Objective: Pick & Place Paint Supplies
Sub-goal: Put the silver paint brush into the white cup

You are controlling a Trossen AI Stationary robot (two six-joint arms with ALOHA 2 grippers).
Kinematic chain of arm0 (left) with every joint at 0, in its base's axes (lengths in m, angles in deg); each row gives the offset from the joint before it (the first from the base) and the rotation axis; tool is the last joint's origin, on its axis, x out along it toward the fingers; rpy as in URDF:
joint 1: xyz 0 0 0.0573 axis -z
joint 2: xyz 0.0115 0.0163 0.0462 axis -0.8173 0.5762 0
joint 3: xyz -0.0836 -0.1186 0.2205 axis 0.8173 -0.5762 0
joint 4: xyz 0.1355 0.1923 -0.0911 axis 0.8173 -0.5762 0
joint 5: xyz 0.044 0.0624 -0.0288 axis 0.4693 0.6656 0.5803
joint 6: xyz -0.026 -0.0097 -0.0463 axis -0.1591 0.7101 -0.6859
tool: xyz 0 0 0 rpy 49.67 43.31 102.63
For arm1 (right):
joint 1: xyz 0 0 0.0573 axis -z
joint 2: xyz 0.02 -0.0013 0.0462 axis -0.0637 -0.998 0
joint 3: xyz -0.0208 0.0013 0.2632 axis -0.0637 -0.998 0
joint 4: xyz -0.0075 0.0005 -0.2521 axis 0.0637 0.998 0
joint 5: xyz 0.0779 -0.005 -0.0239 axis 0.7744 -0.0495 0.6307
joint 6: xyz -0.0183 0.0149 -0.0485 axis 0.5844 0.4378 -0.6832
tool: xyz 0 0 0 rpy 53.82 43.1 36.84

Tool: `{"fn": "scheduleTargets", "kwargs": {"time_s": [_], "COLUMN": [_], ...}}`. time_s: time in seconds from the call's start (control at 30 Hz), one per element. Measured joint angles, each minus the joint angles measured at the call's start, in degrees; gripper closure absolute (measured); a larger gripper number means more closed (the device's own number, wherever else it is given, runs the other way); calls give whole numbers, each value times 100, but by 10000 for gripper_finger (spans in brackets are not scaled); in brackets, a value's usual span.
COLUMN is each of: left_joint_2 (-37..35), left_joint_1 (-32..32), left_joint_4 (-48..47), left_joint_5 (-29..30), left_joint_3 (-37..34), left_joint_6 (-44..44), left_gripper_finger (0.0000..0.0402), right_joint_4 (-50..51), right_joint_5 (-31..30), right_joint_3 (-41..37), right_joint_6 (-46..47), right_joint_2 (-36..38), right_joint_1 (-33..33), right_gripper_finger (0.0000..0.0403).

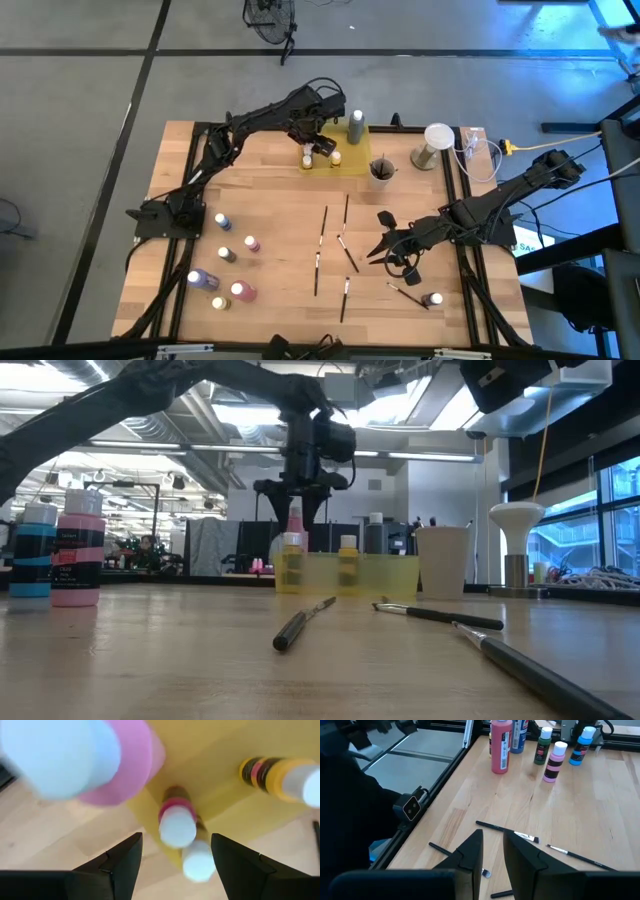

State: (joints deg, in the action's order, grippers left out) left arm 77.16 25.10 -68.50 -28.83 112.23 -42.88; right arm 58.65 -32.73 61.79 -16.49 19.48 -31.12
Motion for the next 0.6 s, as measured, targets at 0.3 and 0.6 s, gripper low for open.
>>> {"fn": "scheduleTargets", "kwargs": {"time_s": [0.3, 0.6], "left_joint_2": [-544, -1538], "left_joint_1": [61, 1009], "left_joint_4": [-195, -193], "left_joint_5": [30, 430], "left_joint_3": [47, 47], "left_joint_6": [85, 178], "left_gripper_finger": [169, 171], "right_joint_4": [26, 128], "right_joint_5": [1, 3], "right_joint_3": [0, 0], "right_joint_6": [4, 130], "right_joint_2": [0, 0], "right_joint_1": [-1, -1], "right_gripper_finger": [325, 324]}}
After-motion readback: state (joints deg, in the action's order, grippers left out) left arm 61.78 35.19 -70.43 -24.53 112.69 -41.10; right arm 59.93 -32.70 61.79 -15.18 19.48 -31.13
